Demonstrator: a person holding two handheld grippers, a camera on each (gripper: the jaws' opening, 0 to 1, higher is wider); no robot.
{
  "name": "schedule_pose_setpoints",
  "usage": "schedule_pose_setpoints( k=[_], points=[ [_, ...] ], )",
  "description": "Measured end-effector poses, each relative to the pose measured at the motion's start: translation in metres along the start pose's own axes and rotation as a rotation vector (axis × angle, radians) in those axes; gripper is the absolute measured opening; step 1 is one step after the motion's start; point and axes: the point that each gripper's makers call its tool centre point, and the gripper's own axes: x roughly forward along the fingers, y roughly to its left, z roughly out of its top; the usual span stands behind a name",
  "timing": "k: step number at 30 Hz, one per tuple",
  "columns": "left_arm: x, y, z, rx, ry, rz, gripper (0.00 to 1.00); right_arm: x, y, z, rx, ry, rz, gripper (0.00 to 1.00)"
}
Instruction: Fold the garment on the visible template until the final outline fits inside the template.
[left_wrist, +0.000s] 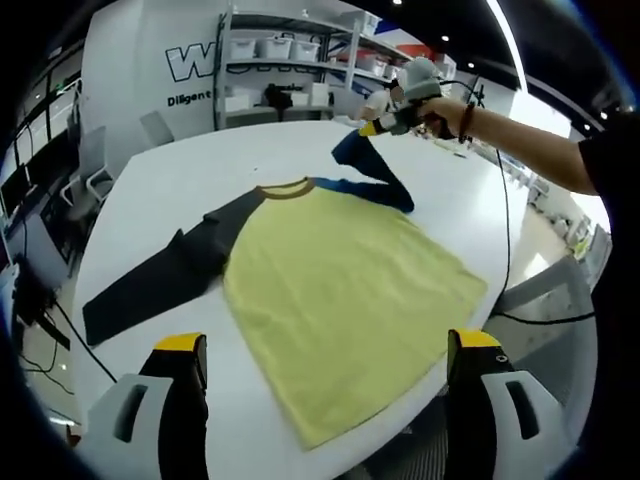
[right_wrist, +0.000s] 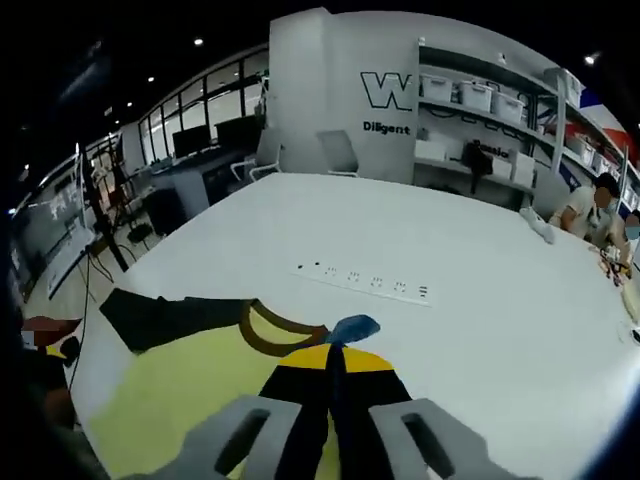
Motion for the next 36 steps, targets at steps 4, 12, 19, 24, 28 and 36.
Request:
schedule_pose_setpoints(
  k=[4, 12, 19, 24, 28, 36],
  points=[
    [0.000, 0.000, 0.001, 0.005, -0.006, 0.001, 0.99, 0.007, 0.027, 0.007, -0.044, -0.003, 0.037, 0.00],
    [0.001, -0.002, -0.004, 0.000, 0.011, -0.002, 0.99, 0.026, 0.088, 0.006, -0.135, 0.019, 0.114, 0.00],
    [-0.001, 0.004, -0.006, -0.009, 0.007, 0.011, 0.99, 0.038, 0.145, -0.007, -0.222, 0.040, 0.187, 0.00],
    [-0.002, 0.009, -0.008, -0.018, 0.005, 0.020, 0.99, 0.047, 0.174, -0.034, -0.260, 0.092, 0.250, 0.00],
    [-0.003, 0.012, -0.010, -0.025, 0.004, 0.023, 0.99, 0.050, 0.186, -0.054, -0.292, 0.127, 0.264, 0.00],
    [-0.004, 0.015, -0.014, -0.033, 0.004, 0.029, 0.99, 0.047, 0.211, -0.069, -0.284, 0.124, 0.325, 0.00]
  ],
)
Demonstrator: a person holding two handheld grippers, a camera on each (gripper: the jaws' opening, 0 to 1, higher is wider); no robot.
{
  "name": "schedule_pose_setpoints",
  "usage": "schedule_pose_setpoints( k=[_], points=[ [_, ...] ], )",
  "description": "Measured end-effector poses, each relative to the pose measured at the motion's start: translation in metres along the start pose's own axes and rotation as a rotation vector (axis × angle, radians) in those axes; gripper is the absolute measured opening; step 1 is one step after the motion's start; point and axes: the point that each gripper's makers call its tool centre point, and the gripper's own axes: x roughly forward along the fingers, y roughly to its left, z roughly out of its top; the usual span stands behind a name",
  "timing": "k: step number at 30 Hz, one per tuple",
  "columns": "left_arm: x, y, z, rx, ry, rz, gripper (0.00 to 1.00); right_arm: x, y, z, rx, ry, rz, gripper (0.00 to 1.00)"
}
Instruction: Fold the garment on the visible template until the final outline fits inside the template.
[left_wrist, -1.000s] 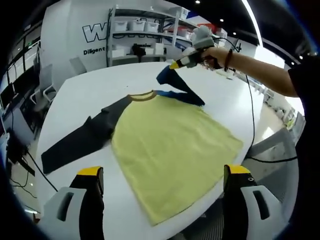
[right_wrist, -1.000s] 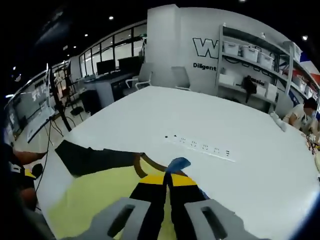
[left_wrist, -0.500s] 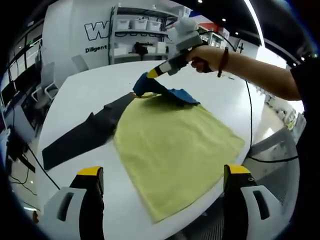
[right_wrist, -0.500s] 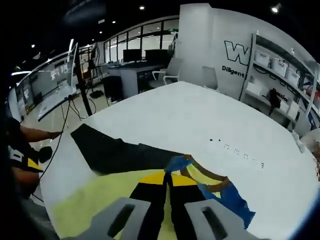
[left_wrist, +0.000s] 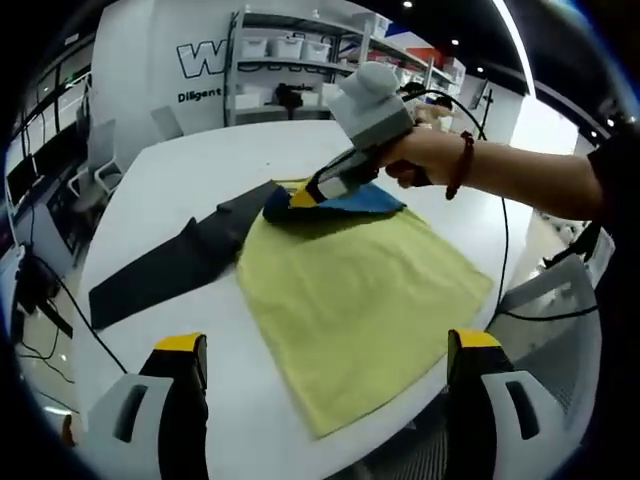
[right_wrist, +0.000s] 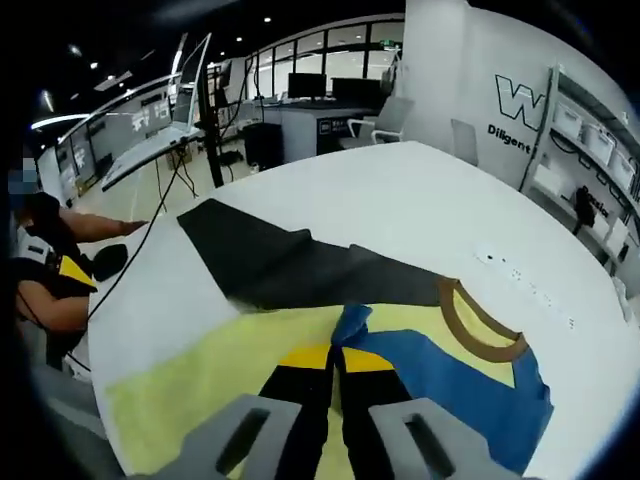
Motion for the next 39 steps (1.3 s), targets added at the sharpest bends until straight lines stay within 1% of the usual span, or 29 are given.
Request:
schedule_pose_setpoints(
  k=[2, 3, 5, 6, 7, 9, 10, 11, 12, 13, 15, 16, 18, 20, 21, 22, 24, 25, 26, 27, 29, 30, 32, 33, 34, 35, 36, 38, 39],
  points=[
    [0.000, 0.000, -0.001, -0.003, 0.003, -0.001, 0.99, 0.004, 0.002, -0.005, -0.002, 0.016, -0.002, 0.00],
    [0.000, 0.000, -0.001, 0.002, 0.003, -0.001, 0.99, 0.007, 0.003, -0.011, -0.038, 0.033, 0.001, 0.00],
    [0.000, 0.000, -0.001, 0.004, 0.006, 0.002, 0.99, 0.008, 0.009, -0.021, -0.048, 0.066, 0.017, 0.00],
    [0.000, -0.001, 0.000, 0.008, 0.000, 0.000, 0.99, 0.009, 0.012, -0.024, -0.054, 0.064, 0.027, 0.00],
    [0.000, -0.002, 0.001, 0.005, -0.007, -0.003, 0.99, 0.011, 0.013, -0.028, -0.046, 0.057, 0.019, 0.00],
    [0.000, -0.002, 0.001, 0.003, -0.006, -0.005, 0.99, 0.013, 0.014, -0.040, -0.051, 0.099, 0.028, 0.00],
    [0.000, -0.002, 0.000, 0.010, -0.003, -0.003, 0.99, 0.014, 0.015, -0.042, -0.047, 0.097, 0.035, 0.00],
    [-0.001, -0.001, 0.000, 0.011, -0.001, 0.000, 0.99, 0.015, 0.016, -0.044, -0.038, 0.091, 0.046, 0.00],
    [-0.001, -0.001, 0.000, 0.010, -0.002, 0.001, 0.99, 0.016, 0.026, -0.043, -0.033, 0.062, 0.108, 0.00],
    [-0.002, -0.001, 0.000, 0.003, -0.008, 0.001, 0.99, 0.017, 0.032, -0.042, -0.016, 0.042, 0.144, 0.00],
    [-0.002, 0.000, -0.001, -0.003, -0.008, 0.001, 0.99, 0.015, 0.040, -0.046, 0.102, 0.051, 0.191, 0.00],
    [-0.002, -0.001, -0.002, -0.001, -0.006, 0.001, 0.99, 0.016, 0.039, -0.045, 0.100, 0.044, 0.196, 0.02],
    [-0.002, 0.001, -0.005, 0.002, 0.005, 0.006, 0.98, 0.014, 0.035, -0.044, 0.089, 0.040, 0.171, 0.07],
    [-0.003, 0.001, -0.004, 0.002, 0.001, 0.007, 0.98, 0.011, 0.032, -0.033, 0.075, -0.003, 0.160, 0.09],
    [-0.003, 0.001, -0.004, -0.005, -0.002, 0.007, 0.98, 0.009, 0.031, -0.022, 0.086, -0.039, 0.155, 0.10],
    [-0.003, 0.001, -0.004, -0.006, -0.004, 0.007, 0.98, 0.009, 0.030, -0.017, 0.085, -0.051, 0.156, 0.12],
    [-0.004, 0.003, -0.005, -0.004, -0.002, 0.012, 0.98, 0.011, 0.030, -0.010, 0.077, -0.048, 0.149, 0.19],
    [-0.004, 0.003, -0.004, -0.001, -0.004, 0.014, 0.98, 0.013, 0.027, -0.006, 0.047, -0.060, 0.127, 0.22],
    [-0.004, 0.003, -0.004, -0.002, -0.005, 0.013, 0.98, 0.015, 0.027, -0.004, 0.042, -0.063, 0.124, 0.23],
    [-0.005, 0.003, -0.004, -0.006, -0.004, 0.014, 0.99, 0.020, 0.027, 0.000, 0.056, -0.057, 0.127, 0.21],
    [-0.006, 0.002, -0.004, -0.004, -0.007, 0.012, 0.99, 0.025, 0.026, -0.001, 0.094, -0.013, 0.122, 0.18],
    [-0.006, 0.002, -0.005, -0.003, -0.004, 0.012, 0.99, 0.030, 0.023, 0.001, 0.104, 0.005, 0.107, 0.18],
    [-0.007, 0.001, -0.006, -0.002, 0.000, 0.011, 0.99, 0.035, 0.019, 0.000, 0.106, 0.025, 0.085, 0.20],
    [-0.007, 0.002, -0.006, -0.006, -0.002, 0.015, 0.99, 0.041, 0.016, -0.003, 0.132, 0.052, 0.073, 0.22],
    [-0.007, 0.002, -0.006, -0.011, -0.004, 0.016, 0.99, 0.044, 0.014, -0.003, 0.140, 0.060, 0.070, 0.24],
    [-0.007, 0.002, -0.006, -0.014, -0.003, 0.016, 0.99, 0.051, 0.010, -0.006, 0.174, 0.090, 0.064, 0.25],
    [-0.008, 0.003, -0.006, -0.018, -0.002, 0.017, 0.98, 0.054, 0.006, -0.007, 0.187, 0.100, 0.053, 0.25],
    [-0.008, 0.003, -0.005, -0.016, -0.007, 0.016, 0.98, 0.058, 0.004, -0.005, 0.230, 0.092, 0.049, 0.25],
    [-0.008, 0.003, -0.005, -0.018, -0.008, 0.016, 0.98, 0.061, 0.002, -0.006, 0.245, 0.105, 0.041, 0.26]
  ],
)
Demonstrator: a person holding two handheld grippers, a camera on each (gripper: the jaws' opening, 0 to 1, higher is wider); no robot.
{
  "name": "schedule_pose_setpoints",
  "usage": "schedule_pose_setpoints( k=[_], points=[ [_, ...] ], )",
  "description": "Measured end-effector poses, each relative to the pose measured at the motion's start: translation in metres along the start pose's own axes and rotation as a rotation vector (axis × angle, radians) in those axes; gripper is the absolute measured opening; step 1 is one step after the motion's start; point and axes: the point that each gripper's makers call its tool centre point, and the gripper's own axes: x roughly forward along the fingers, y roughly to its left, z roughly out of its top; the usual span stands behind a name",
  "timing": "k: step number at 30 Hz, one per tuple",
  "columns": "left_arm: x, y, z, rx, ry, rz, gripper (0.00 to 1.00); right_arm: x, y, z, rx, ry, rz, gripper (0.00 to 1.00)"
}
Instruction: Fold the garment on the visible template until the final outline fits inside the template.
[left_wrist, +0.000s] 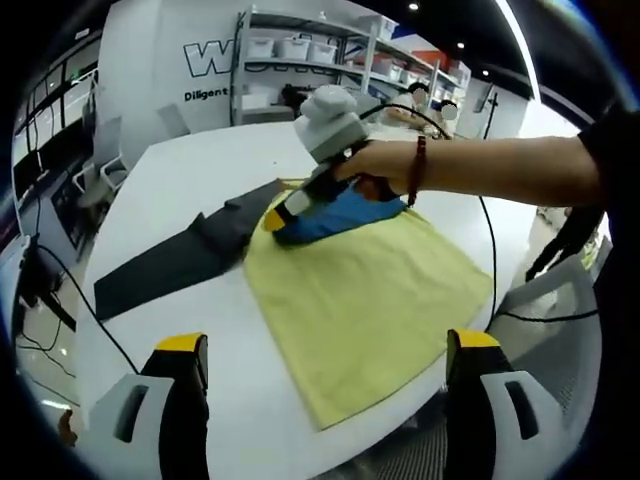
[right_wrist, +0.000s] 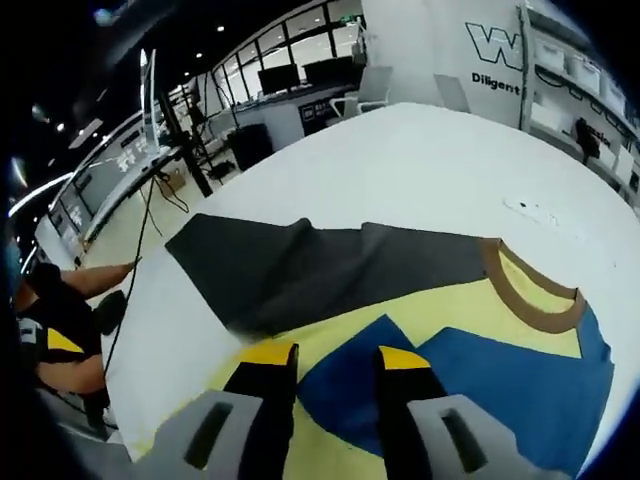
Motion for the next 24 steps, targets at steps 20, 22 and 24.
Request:
schedule_pose_setpoints(
  k=[20, 22, 24],
  points=[
    [0.001, 0.007, -0.003, -0.004, 0.010, 0.015, 0.97, -0.002, -0.026, -0.007, 0.029, 0.004, -0.135, 0.00],
    [0.001, 0.008, -0.002, -0.009, 0.002, 0.018, 0.97, -0.005, -0.021, 0.001, 0.014, -0.030, -0.113, 0.00],
    [0.001, 0.008, -0.002, -0.012, 0.005, 0.017, 0.97, -0.008, -0.015, 0.008, 0.015, -0.055, -0.088, 0.00]
  ],
)
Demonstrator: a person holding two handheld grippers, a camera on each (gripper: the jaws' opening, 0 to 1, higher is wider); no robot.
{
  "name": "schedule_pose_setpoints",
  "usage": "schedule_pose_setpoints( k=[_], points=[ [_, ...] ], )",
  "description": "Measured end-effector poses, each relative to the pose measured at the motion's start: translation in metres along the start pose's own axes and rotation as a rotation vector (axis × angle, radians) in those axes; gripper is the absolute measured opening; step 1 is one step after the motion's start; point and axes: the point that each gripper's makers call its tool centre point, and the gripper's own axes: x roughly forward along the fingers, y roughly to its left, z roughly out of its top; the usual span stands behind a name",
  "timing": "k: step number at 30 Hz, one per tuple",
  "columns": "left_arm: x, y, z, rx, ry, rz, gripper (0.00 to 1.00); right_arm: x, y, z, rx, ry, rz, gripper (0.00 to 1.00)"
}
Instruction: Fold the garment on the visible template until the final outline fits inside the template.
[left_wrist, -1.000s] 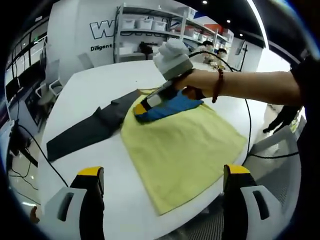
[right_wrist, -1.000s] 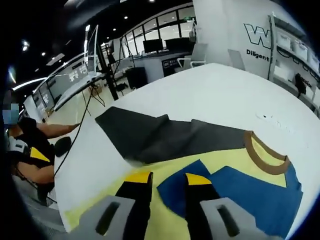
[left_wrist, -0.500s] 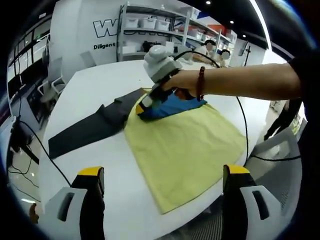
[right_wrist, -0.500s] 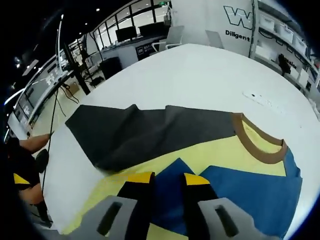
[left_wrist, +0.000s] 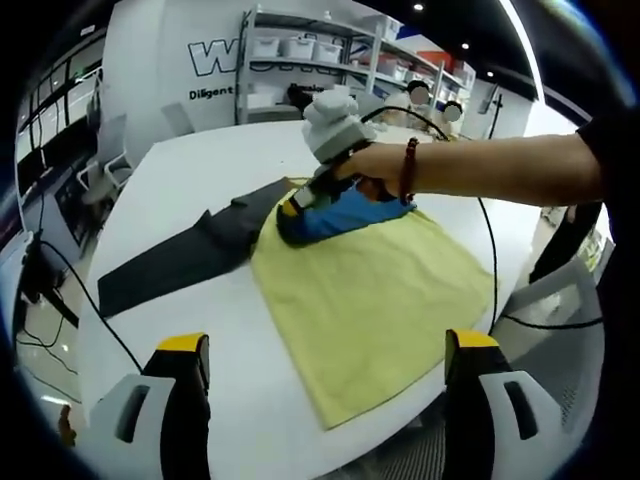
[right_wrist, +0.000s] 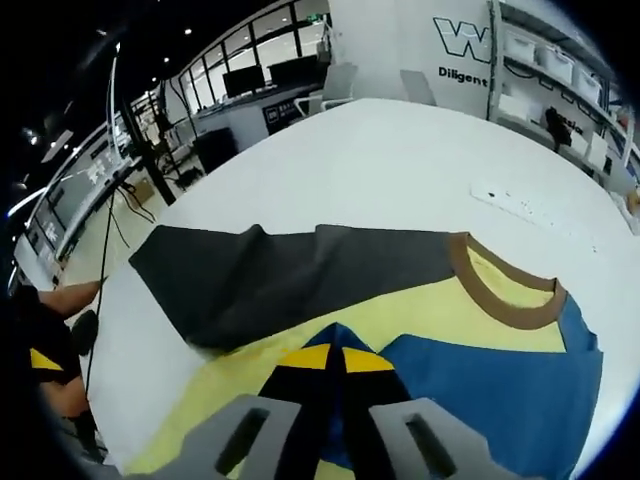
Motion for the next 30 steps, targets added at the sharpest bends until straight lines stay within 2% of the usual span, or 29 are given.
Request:
schedule_pose_setpoints(
  k=[2, 4, 8, 13, 17, 19, 21, 23, 25, 30],
  points=[
    [0.000, 0.000, -0.001, 0.005, 0.001, 0.001, 0.97, -0.003, 0.008, 0.012, -0.017, -0.038, 0.029, 0.00],
    [0.000, 0.000, -0.001, 0.005, 0.005, 0.000, 0.97, -0.006, 0.016, 0.016, -0.033, -0.044, 0.050, 0.00],
    [0.001, -0.001, -0.002, 0.007, 0.009, -0.002, 0.97, 0.006, 0.017, 0.012, -0.063, -0.022, 0.056, 0.00],
    [0.001, -0.002, -0.001, 0.001, 0.003, -0.004, 0.97, 0.017, 0.019, -0.003, -0.031, 0.023, 0.095, 0.00],
    [0.001, 0.001, 0.000, -0.001, 0.000, 0.004, 0.99, 0.009, 0.019, 0.006, -0.031, -0.059, 0.099, 0.24],
    [0.001, 0.003, 0.003, -0.004, -0.008, 0.007, 0.99, -0.002, 0.022, 0.015, -0.008, -0.122, 0.134, 0.30],
    [0.002, 0.004, 0.007, -0.002, -0.013, 0.005, 0.99, -0.010, 0.022, 0.025, -0.009, -0.195, 0.143, 0.43],
    [0.003, 0.005, 0.010, -0.004, -0.016, 0.008, 0.99, -0.018, 0.020, 0.024, -0.024, -0.192, 0.132, 0.62],
    [0.003, 0.005, 0.013, 0.000, -0.017, 0.007, 0.99, -0.023, 0.020, 0.024, -0.028, -0.194, 0.138, 0.74],
    [0.004, 0.004, 0.021, 0.001, -0.033, 0.000, 0.99, -0.044, 0.017, 0.024, -0.007, -0.239, 0.151, 0.90]
  ],
)
